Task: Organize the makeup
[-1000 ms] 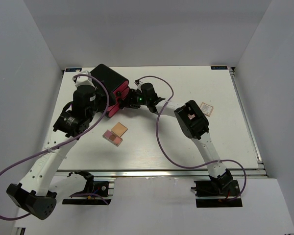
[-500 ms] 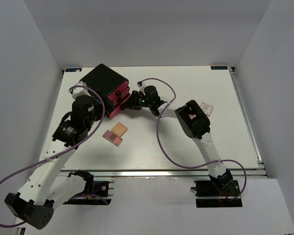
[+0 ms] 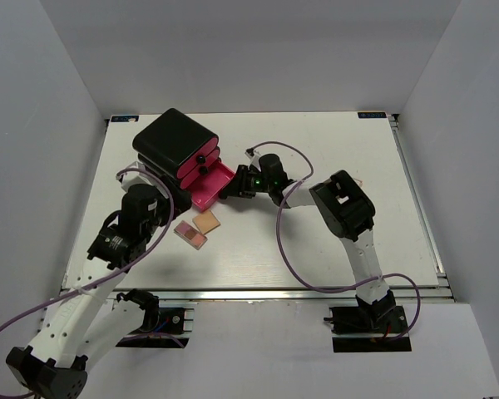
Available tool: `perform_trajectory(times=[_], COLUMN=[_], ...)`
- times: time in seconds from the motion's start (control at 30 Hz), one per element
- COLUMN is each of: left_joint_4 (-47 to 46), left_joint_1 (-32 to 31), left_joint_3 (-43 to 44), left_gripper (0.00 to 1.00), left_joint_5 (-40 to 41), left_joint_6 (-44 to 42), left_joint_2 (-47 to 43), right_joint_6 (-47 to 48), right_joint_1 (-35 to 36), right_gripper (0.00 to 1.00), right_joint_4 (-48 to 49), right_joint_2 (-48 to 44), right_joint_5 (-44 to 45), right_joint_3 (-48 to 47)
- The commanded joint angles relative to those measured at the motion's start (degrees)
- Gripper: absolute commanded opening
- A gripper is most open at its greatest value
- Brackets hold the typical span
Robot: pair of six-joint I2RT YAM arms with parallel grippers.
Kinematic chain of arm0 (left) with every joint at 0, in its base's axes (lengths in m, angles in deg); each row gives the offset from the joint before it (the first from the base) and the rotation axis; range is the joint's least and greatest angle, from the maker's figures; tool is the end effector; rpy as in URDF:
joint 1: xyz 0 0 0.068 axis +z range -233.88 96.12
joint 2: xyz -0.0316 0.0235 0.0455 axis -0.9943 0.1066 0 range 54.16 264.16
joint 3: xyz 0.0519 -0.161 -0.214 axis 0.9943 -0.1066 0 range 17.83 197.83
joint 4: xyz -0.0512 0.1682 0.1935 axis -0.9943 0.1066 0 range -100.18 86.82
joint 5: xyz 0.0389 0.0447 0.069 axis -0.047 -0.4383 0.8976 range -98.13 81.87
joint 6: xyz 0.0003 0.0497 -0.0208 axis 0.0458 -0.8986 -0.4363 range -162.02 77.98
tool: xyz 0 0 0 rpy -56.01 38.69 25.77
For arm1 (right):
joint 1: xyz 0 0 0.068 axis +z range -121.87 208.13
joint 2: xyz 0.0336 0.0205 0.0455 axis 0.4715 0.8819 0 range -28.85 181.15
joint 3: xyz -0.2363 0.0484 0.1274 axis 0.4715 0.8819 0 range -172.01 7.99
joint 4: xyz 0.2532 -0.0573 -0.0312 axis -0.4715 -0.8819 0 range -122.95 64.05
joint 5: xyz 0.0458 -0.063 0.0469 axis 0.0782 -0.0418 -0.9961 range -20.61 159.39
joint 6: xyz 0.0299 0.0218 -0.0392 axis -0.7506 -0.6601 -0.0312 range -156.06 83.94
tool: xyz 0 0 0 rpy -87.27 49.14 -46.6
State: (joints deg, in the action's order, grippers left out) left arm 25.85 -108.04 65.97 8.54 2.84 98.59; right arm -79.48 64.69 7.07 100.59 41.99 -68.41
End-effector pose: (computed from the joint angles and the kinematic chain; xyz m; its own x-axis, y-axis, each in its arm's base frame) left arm 0.1533 -0.0575 0.3163 -0.4663 -0.5315 -0.7071 -0.2229 0.8442 -0.4875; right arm 0.3775 0.3004 0.1215 -0.8019 0.1650 -0.5742 -0.4474 0.4711 0.7602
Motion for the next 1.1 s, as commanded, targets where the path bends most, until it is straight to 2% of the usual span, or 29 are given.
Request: perform_trajectory(times=[0.0,0.07,0.2,0.37,0.47,0.53,0.67,0.83,0.87,0.9,0.97,1.0,1.07], left_joint_4=[1.06,1.50,0.10,-2.98,-7.63,-12.37,-15.90,-15.99,-16.43,-16.78,-17.22,-17.05,-16.43], left_joint_1=[0.26,0.17,0.26,0.26,0.26,0.17,0.08,-0.09,-0.53,-1.32,-3.78,-4.48,-6.15], left_joint_3=[-2.25,-4.62,-8.41,-11.83,-14.03,-16.49,-15.98,-10.27,-9.82,-9.21,-7.11,-6.31,-3.86], left_gripper=[0.97,0.97,0.97,0.97,0.96,0.96,0.95,0.94,0.93,0.93,0.92,0.91,0.90], left_joint_5=[-2.24,-3.39,-6.82,-7.96,-10.77,-12.70,-13.68,-11.31,-10.87,-9.04,-6.66,-4.65,-2.53], left_joint_6=[-0.30,-1.00,-2.23,-4.17,-6.00,-6.89,-8.38,-6.72,-6.02,-5.84,-5.14,-4.96,-3.56], left_joint_2=[-1.01,-0.92,-1.18,-1.18,-0.13,1.10,9.15,19.63,21.04,23.75,26.49,29.29,32.12], right_joint_6=[2.37,2.63,4.04,6.85,8.52,10.19,14.04,25.29,28.36,36.31,45.48,52.40,55.54], right_joint_1=[-0.70,-0.87,-0.96,-1.14,-1.49,-1.93,-3.15,-5.53,-5.97,-6.75,-7.29,-8.25,-10.18], right_gripper=[0.29,0.33,0.34,0.36,0.61,0.88,0.89,0.89,0.89,0.89,0.89,0.89,0.89], right_joint_4=[0.21,0.12,-2.07,-4.19,-2.79,-3.13,-6.37,-19.81,-22.44,-25.34,-34.31,-36.25,-35.14], right_joint_2=[-1.66,-0.78,-0.07,-2.09,-3.50,-4.46,-6.66,-11.48,-12.37,-12.99,-15.44,-16.50,-20.80], right_joint_5=[1.12,0.68,0.77,0.16,-2.48,-4.06,-5.65,-7.84,-8.11,-9.50,-8.82,-6.90,-6.44], right_joint_3=[0.64,-1.19,-3.40,-0.95,1.25,1.17,0.46,-0.15,-0.76,-1.20,-1.82,-0.86,4.47])
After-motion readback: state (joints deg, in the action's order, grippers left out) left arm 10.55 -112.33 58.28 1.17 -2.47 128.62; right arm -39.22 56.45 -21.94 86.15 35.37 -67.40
